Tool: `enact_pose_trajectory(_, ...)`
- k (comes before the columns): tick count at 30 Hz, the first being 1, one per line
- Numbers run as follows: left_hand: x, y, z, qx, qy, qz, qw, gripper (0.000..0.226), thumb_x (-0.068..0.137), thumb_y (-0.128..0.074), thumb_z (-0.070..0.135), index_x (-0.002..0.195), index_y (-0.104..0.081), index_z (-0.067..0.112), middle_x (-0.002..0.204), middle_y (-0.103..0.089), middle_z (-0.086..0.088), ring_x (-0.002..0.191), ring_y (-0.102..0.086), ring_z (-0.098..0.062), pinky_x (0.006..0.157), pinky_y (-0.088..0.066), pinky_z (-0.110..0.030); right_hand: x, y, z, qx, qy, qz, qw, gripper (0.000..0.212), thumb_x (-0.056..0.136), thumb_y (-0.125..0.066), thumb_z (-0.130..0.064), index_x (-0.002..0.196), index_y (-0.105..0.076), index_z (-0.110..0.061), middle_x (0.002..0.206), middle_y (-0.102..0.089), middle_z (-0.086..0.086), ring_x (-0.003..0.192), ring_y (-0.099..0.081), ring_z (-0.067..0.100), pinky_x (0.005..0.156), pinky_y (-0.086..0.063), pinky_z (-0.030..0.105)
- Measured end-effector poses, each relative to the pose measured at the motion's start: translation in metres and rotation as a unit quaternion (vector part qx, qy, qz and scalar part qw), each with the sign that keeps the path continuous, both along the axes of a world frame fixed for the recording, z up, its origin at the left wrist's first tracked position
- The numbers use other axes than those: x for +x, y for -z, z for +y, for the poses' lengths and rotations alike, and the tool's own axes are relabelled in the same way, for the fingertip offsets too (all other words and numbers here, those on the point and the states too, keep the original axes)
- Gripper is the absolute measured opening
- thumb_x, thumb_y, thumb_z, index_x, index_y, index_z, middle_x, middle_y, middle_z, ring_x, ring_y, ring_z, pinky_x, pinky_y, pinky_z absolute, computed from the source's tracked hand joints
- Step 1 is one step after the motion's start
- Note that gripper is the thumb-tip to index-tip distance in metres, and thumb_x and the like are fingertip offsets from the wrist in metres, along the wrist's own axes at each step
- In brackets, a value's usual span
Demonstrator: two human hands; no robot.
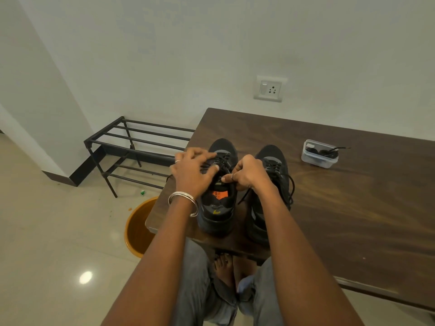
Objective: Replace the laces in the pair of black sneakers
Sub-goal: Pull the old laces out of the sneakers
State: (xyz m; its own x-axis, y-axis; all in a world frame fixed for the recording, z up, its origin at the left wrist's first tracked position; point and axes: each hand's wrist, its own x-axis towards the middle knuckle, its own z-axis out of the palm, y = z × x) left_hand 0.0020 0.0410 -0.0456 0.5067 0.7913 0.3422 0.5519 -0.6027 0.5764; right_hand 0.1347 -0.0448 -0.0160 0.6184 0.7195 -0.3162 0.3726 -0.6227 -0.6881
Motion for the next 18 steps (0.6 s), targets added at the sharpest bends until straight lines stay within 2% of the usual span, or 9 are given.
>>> enact_pose_trajectory(2, 0.006, 0.003, -0.003, 0.054, 0.031, 0.096, 0.993, 0.029, 0.086, -0.064, 0.040, 0.115, -0.066, 0.037, 0.117, -0.057, 0.012, 0.115, -0.042, -0.016, 0.090, -0.027, -0.038, -0.001, 0.001, 0.000, 0.000, -0.003, -0.001, 1.000, 0.036, 0.072, -0.088, -0.028, 0.084, -0.064, -0.003, 0.092, -0.070, 0.016, 0.081, -0.072, 0.028, 0.072, -0.062, 0.043)
enact_pose_trajectory(5, 0.013, 0.005, -0.007, 0.103, 0.026, 0.108, 0.988, 0.024, 0.090, -0.060, 0.035, 0.111, -0.070, 0.031, 0.111, -0.062, 0.007, 0.106, -0.052, -0.017, 0.086, -0.030, -0.036, -0.003, 0.000, -0.001, -0.003, -0.009, 0.003, 1.000, 0.034, 0.072, -0.088, -0.026, 0.083, -0.064, -0.005, 0.093, -0.071, 0.017, 0.083, -0.071, 0.030, 0.069, -0.063, 0.044)
enact_pose_trajectory(7, 0.014, 0.007, -0.007, 0.071, 0.031, 0.034, 0.996, 0.018, 0.087, -0.065, 0.029, 0.102, -0.073, 0.024, 0.101, -0.067, 0.002, 0.095, -0.061, -0.018, 0.085, -0.043, -0.037, -0.004, -0.002, -0.002, -0.010, -0.010, 0.006, 1.000, 0.037, 0.075, -0.086, -0.026, 0.092, -0.064, -0.002, 0.096, -0.070, 0.018, 0.081, -0.072, 0.031, 0.068, -0.063, 0.044)
enact_pose_trajectory(9, 0.013, 0.007, -0.010, -0.029, 0.004, -0.091, 0.995, 0.012, 0.085, -0.069, 0.023, 0.094, -0.075, 0.017, 0.090, -0.071, -0.001, 0.082, -0.065, -0.015, 0.079, -0.053, -0.036, -0.006, -0.003, -0.003, -0.017, -0.010, 0.012, 1.000, 0.042, 0.078, -0.083, -0.027, 0.104, -0.061, -0.002, 0.102, -0.067, 0.017, 0.077, -0.073, 0.031, 0.068, -0.063, 0.043)
enact_pose_trajectory(10, 0.013, 0.005, -0.011, -0.091, -0.023, -0.160, 0.983, 0.010, 0.085, -0.069, 0.019, 0.092, -0.074, 0.014, 0.086, -0.072, -0.001, 0.078, -0.066, -0.013, 0.076, -0.056, -0.033, -0.006, -0.004, -0.003, -0.020, -0.009, 0.016, 1.000, 0.044, 0.080, -0.082, -0.027, 0.109, -0.059, -0.002, 0.105, -0.066, 0.017, 0.077, -0.073, 0.031, 0.069, -0.062, 0.044)
enact_pose_trajectory(12, 0.011, 0.001, -0.010, -0.214, -0.085, -0.306, 0.924, 0.008, 0.087, -0.066, 0.014, 0.091, -0.071, 0.009, 0.080, -0.069, -0.003, 0.074, -0.066, -0.013, 0.070, -0.057, -0.026, -0.007, -0.005, -0.004, -0.024, -0.015, 0.024, 0.999, 0.048, 0.081, -0.081, -0.026, 0.114, -0.056, -0.002, 0.109, -0.063, 0.018, 0.082, -0.072, 0.034, 0.071, -0.062, 0.044)
enact_pose_trajectory(14, 0.007, -0.002, -0.006, -0.272, -0.144, -0.398, 0.864, 0.008, 0.088, -0.064, 0.012, 0.091, -0.069, 0.006, 0.077, -0.066, -0.003, 0.072, -0.063, -0.014, 0.068, -0.053, -0.024, -0.008, -0.007, -0.005, -0.025, -0.025, 0.028, 0.999, 0.047, 0.083, -0.079, -0.026, 0.115, -0.056, -0.001, 0.112, -0.062, 0.019, 0.083, -0.072, 0.035, 0.071, -0.062, 0.043)
enact_pose_trajectory(16, 0.004, -0.001, -0.002, -0.268, -0.189, -0.404, 0.854, 0.010, 0.089, -0.064, 0.013, 0.094, -0.069, 0.006, 0.079, -0.064, -0.002, 0.072, -0.060, -0.014, 0.071, -0.054, -0.032, -0.008, -0.009, -0.006, -0.026, -0.030, 0.029, 0.999, 0.045, 0.084, -0.078, -0.026, 0.114, -0.057, 0.001, 0.112, -0.062, 0.020, 0.082, -0.072, 0.036, 0.071, -0.062, 0.041)
enact_pose_trajectory(18, 0.002, -0.001, -0.003, -0.222, -0.205, -0.341, 0.890, 0.012, 0.090, -0.062, 0.015, 0.099, -0.067, 0.010, 0.084, -0.063, 0.000, 0.077, -0.058, -0.012, 0.077, -0.055, -0.036, -0.008, -0.010, -0.007, -0.026, -0.032, 0.032, 0.999, 0.044, 0.085, -0.077, -0.025, 0.114, -0.058, 0.002, 0.110, -0.063, 0.020, 0.082, -0.072, 0.037, 0.070, -0.062, 0.040)
